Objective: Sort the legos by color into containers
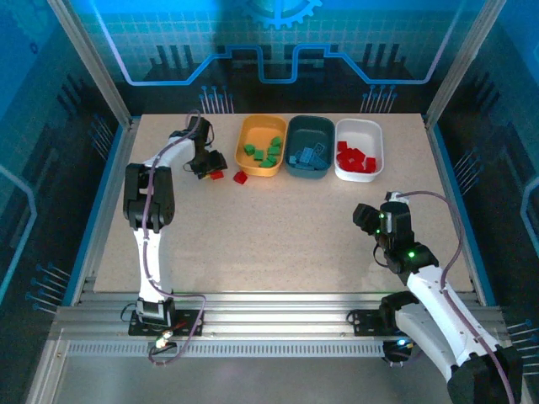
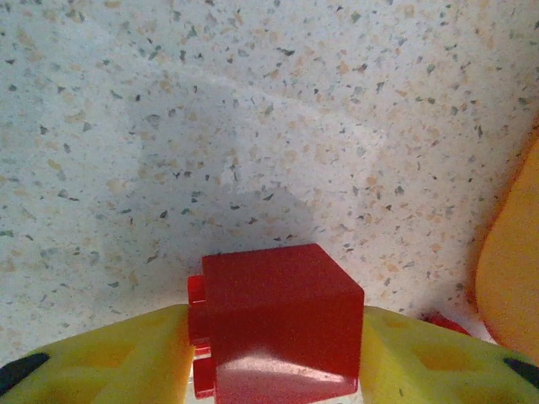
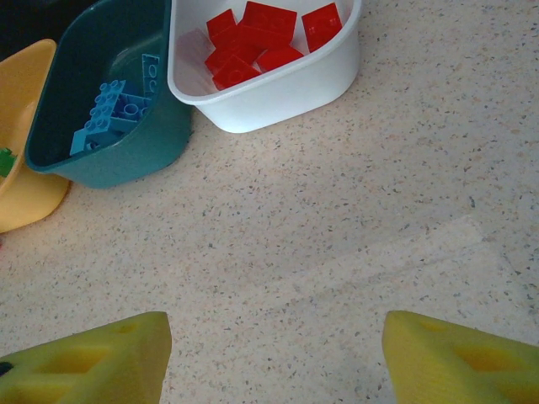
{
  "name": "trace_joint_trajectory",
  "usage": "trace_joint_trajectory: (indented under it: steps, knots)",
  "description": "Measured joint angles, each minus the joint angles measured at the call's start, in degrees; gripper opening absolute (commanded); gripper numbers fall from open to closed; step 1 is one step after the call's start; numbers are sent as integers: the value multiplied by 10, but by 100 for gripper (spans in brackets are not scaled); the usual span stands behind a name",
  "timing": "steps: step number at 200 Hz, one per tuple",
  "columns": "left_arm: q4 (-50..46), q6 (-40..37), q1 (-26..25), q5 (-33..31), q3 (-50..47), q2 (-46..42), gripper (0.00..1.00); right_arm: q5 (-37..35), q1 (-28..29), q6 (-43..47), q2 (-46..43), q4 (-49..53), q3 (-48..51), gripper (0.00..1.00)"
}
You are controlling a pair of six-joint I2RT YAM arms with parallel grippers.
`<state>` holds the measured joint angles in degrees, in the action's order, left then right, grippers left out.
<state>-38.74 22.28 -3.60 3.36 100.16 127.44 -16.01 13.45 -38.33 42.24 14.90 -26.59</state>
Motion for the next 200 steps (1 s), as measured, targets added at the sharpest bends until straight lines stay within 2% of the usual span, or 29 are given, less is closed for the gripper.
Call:
trace_joint_trajectory:
  steps: [18,37,80,120,142,172,200]
  knots:
    - [-7,0,0,-1,6,6,56,0,0,0,0,0,0,69]
    - [-16,-2,0,-1,11,16,54,0,0,0,-1,0,0,69]
    - [-22,-3,0,-3,19,19,34,0,0,0,-11,0,0,69]
    - [-17,-4,-10,-8,-7,-3,30,0,0,0,-11,0,0,68]
    - [-17,-14,-37,-19,-51,-54,29,0,0,0,-11,0,0,68]
    - [-2,-14,-94,-27,-118,-171,30,-1,0,0,-11,0,0,68]
    - [5,-11,-153,-31,-113,-237,31,-3,0,0,-14,0,0,68]
